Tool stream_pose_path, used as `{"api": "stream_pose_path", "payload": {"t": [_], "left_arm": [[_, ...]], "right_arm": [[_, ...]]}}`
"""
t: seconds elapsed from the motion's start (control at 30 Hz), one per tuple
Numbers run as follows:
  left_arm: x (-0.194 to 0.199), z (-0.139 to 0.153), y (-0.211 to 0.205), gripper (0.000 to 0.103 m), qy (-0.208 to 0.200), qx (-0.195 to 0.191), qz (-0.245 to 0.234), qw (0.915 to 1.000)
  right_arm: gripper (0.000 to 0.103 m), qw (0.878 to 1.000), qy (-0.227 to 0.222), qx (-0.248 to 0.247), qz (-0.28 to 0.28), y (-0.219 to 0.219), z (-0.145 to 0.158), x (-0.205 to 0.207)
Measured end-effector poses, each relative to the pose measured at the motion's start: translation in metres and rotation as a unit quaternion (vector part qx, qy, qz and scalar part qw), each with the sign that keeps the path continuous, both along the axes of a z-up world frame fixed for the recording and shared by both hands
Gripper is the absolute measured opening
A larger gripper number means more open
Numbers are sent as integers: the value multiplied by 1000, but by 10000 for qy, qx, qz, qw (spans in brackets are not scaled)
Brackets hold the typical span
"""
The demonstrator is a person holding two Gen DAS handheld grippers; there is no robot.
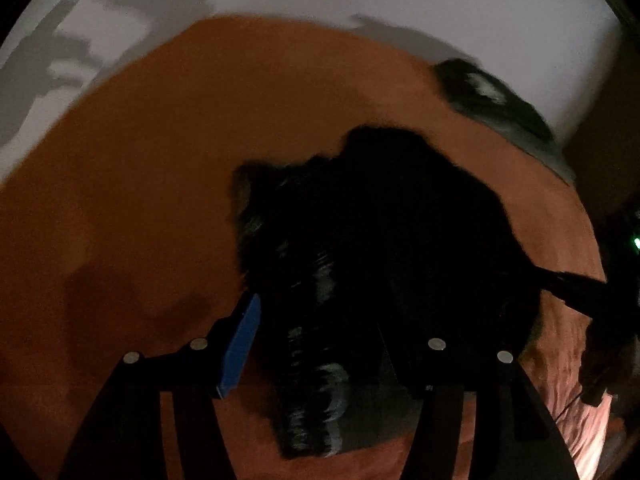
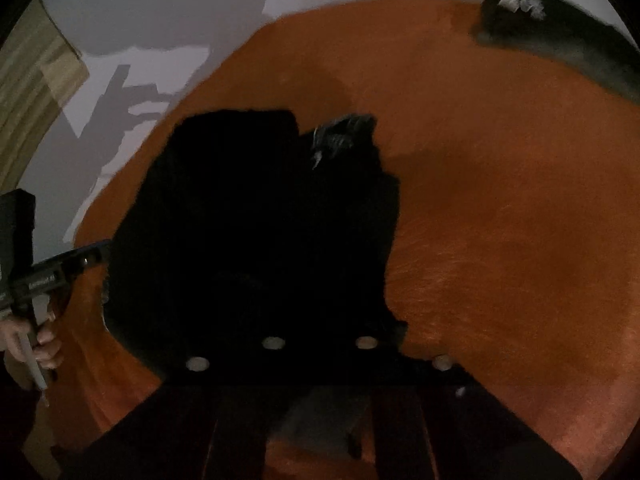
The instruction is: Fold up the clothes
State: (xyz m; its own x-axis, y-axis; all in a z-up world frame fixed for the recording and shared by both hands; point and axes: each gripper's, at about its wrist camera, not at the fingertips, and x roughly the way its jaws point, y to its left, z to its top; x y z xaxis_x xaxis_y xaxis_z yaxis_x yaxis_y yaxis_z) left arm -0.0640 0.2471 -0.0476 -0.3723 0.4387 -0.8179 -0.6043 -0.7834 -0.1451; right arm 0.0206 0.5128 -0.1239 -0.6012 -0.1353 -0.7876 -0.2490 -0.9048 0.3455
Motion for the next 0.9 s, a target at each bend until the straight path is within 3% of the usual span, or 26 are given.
{"api": "stream_pose_path", "payload": {"t": [0.13,0.2,0.3,0.33,0.37,0.4,0.47,0.53,0.67,0.77,0.9], "left_arm": [[-6,9,46,63,481,-314,-456,9973],[-14,9,54,63,633,-478,-476,9957],[-33,5,68,63,724,-598,-254,9953],[-41,4,69,63,732,-608,-81,9954],[-49,2,70,63,740,-618,92,9953],[-55,1,74,63,903,-700,272,9931],[-67,-6,81,63,1117,-805,432,9895],[-80,-20,90,63,948,-990,428,9896],[-109,-48,88,65,363,-801,766,9932],[-114,-58,81,77,414,-599,918,9931],[-101,-55,77,79,889,-594,635,9922]], "right_arm": [[2,9993,-277,194,-173,-9,-3,10],[16,9974,-392,555,-241,-10,2,2],[39,9918,152,1218,-371,-18,33,-12],[40,9896,398,1342,-335,-20,43,-17],[40,9899,634,1266,-116,-24,51,-31],[30,9915,656,1116,104,-27,51,-44],[0,9946,395,820,498,-33,36,-86],[0,9957,64,772,506,-31,13,-117],[0,9978,-358,500,240,-14,-27,-161],[0,9980,-137,604,157,-9,-31,-167],[0,9987,145,490,80,-8,-34,-151]]}}
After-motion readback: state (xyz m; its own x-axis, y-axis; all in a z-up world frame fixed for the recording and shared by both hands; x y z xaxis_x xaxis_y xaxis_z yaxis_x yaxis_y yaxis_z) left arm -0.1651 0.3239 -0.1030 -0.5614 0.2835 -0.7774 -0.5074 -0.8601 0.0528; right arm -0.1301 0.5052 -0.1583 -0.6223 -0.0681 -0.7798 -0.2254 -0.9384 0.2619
